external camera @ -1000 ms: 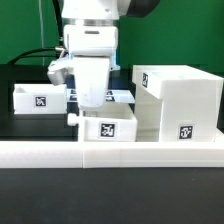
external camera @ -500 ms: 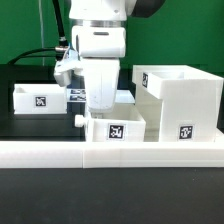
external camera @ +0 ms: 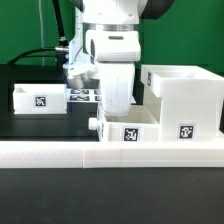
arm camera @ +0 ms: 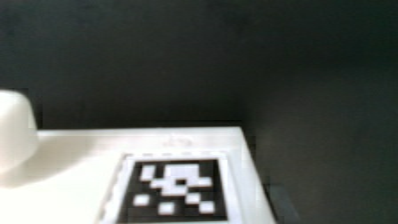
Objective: Assemble drawer
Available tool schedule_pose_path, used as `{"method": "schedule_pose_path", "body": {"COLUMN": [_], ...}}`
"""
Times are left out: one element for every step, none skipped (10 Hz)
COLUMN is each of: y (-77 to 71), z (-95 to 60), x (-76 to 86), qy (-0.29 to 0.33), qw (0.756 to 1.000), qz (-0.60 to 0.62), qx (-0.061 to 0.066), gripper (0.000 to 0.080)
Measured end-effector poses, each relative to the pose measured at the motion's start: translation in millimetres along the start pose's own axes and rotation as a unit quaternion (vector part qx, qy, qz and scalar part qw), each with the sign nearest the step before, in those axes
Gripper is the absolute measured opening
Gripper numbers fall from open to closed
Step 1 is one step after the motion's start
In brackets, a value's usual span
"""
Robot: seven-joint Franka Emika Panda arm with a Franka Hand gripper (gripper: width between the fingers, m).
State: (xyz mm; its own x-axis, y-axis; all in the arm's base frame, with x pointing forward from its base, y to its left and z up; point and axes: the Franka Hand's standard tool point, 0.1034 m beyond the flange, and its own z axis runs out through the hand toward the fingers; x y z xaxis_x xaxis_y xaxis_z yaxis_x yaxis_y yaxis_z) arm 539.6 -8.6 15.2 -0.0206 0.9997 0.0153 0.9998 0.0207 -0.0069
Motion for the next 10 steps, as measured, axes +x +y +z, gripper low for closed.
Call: {"method": "schedule_pose_path", "body": {"y": [-0.5,-0.8,-1.0,-1.6,-1.8,-0.4,1.4,0.6,0.5,-0.2], "z": [0.3,0.6,0.7,1.2,1.5,0.9,0.5,0.8,1.2,2.6], "x": [-0.6,-0.7,0.0,3.0,5.2,7.0,6.0,5.3,6.6,8.6], "qy": [0.000,0.000,0.000,0.001,0.001,0.001,0.002,0.001,0.001,0.002], "qw": [1.000,1.000,1.000,1.000,1.000,1.000,1.000,1.000,1.000,1.000], "qz": [0.001,0.001,0.001,0.000,-0.002,-0.002,0.000,0.002,0.005,0.010], "qx": [0.000,0.001,0.001,0.001,0.002,-0.002,-0.010,-0.007,-0.007,-0.006], "gripper": [0.0042,0.0042,0.0042,0.0042,0.0042,0.0042,0.0042,0.0042,0.0042,0.0042]}}
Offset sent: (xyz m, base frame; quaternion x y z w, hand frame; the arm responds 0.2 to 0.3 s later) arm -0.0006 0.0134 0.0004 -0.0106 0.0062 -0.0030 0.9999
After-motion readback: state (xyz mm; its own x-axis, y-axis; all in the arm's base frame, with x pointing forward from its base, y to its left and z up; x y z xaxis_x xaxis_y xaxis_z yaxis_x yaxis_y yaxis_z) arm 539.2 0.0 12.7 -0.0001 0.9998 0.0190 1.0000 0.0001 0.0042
